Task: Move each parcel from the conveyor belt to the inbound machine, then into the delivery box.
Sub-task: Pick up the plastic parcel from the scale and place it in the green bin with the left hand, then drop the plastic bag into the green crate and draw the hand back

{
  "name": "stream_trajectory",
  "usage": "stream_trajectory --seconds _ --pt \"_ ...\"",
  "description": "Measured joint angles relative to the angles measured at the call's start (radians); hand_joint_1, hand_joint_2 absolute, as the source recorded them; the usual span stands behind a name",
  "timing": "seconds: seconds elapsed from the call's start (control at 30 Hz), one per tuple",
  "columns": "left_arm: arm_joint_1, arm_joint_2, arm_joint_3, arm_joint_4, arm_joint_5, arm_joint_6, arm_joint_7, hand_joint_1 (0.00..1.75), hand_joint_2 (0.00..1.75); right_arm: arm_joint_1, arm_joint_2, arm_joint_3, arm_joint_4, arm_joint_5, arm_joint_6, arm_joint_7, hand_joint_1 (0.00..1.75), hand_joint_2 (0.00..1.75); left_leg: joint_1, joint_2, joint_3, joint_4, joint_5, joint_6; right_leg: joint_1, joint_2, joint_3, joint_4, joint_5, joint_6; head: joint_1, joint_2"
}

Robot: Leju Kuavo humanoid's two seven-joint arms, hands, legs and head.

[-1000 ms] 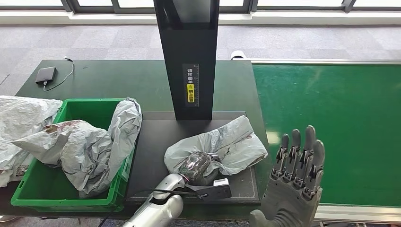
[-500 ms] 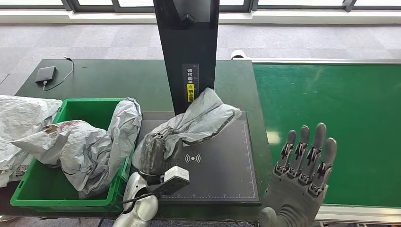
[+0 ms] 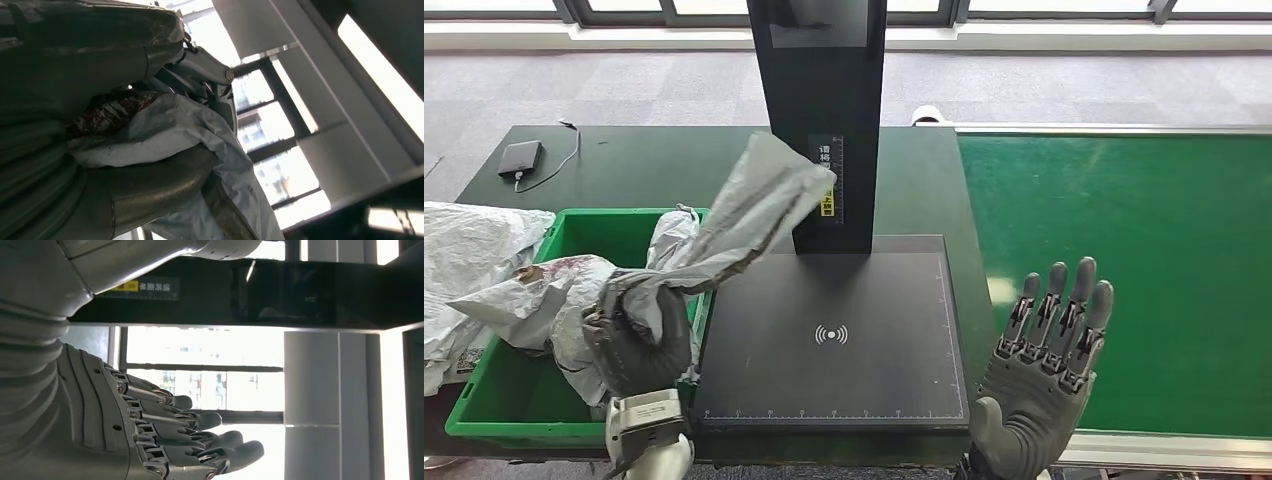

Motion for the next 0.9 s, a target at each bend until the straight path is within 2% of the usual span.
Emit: stream_trajectory --seconds 0.2,0.33,0.47,0.63,0.9 --pt "0.049 0.017 0.09 -0.181 0.154 0.013 -0.005 1.75 1.75 -0.027 -0.045 0.045 0.046 -0.028 -0.027 0.0 0.0 1.75 0.0 -0.002 0.0 0.0 0.001 0.0 0.001 -0.002 0.0 0.001 -0.001 -0.001 0.0 0.0" --pt "0.061 0.022 0.132 -0.243 0.177 0.014 -0.005 1.75 1.75 -0.032 -0.057 0.055 0.06 -0.028 -0.027 0.0 0.0 1.75 0.0 -0.002 0.0 0.0 0.001 0.0 0.001 -0.002 0.0 0.001 -0.002 -0.002 0.0 0.0" --pt "0.065 0.023 0.194 -0.309 0.279 0.014 -0.005 1.75 1.75 -0.032 -0.06 0.058 0.072 -0.033 -0.027 0.0 0.0 1.75 0.0 -0.002 0.0 0.0 0.001 0.0 0.001 -0.002 0.0 0.0 -0.001 -0.002 0.0 0.0" --pt "0.067 0.026 0.247 -0.353 0.305 0.014 -0.005 1.75 1.75 -0.032 -0.061 0.058 0.082 -0.033 -0.027 0.0 0.0 1.75 0.0 -0.002 0.001 0.0 0.001 0.0 0.001 -0.002 0.0 0.001 -0.001 -0.002 0.0 0.0" --pt "0.067 0.028 0.272 -0.374 0.308 0.014 -0.005 1.75 1.75 -0.032 -0.062 0.058 0.088 -0.033 -0.027 0.0 0.0 1.75 0.0 -0.002 0.001 0.0 0.001 0.0 0.001 -0.002 0.0 0.0 -0.001 -0.002 0.0 0.0"
